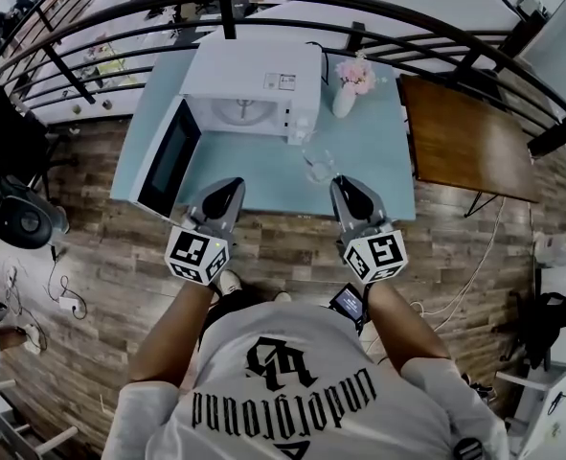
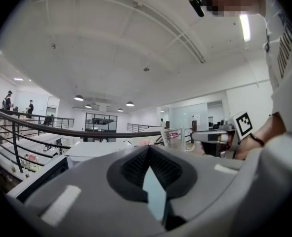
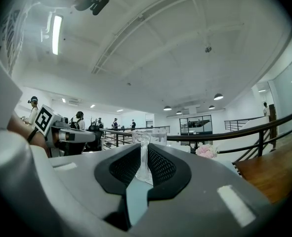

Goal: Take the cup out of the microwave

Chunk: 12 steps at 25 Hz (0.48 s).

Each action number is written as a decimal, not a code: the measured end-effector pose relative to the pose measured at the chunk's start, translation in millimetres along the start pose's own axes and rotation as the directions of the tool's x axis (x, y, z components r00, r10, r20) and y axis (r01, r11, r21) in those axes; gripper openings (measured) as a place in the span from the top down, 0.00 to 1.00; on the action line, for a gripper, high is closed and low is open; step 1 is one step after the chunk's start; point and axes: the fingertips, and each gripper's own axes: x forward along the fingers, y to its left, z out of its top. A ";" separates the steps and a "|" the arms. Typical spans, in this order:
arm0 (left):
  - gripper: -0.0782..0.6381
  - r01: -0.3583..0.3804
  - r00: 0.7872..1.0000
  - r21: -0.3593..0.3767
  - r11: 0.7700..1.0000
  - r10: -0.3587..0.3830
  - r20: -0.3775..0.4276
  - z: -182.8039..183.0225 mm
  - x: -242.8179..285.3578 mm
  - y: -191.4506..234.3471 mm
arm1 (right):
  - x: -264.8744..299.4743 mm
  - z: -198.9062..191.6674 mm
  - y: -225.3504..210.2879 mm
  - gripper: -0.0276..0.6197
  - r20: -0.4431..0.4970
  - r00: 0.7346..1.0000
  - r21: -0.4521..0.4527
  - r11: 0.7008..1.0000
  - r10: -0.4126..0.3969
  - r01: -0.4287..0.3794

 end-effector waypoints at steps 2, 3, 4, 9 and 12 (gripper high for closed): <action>0.82 -0.001 1.000 0.001 1.000 0.001 -0.001 0.2 0.2 0.8 | 0.8 0.4 -0.2 0.89 0.001 1.000 0.001 1.000 0.001 -0.001; 0.82 -0.002 1.000 0.002 1.000 0.002 -0.001 0.1 0.2 1.1 | 1.0 0.4 -0.1 0.89 0.001 1.000 0.000 1.000 0.002 -0.002; 0.82 -0.002 1.000 0.002 1.000 0.002 -0.001 -0.2 0.3 1.3 | 1.1 0.3 -0.1 0.89 0.001 1.000 -0.002 1.000 0.003 -0.003; 0.82 -0.003 1.000 0.001 1.000 0.003 -0.001 -1.5 0.9 -0.3 | -0.4 1.2 -0.3 0.89 0.004 1.000 -0.009 1.000 0.005 -0.004; 0.82 -0.005 1.000 0.004 1.000 0.005 -0.004 -1.7 0.2 -0.6 | -0.2 3.7 1.1 0.89 0.003 1.000 -0.012 1.000 0.008 -0.008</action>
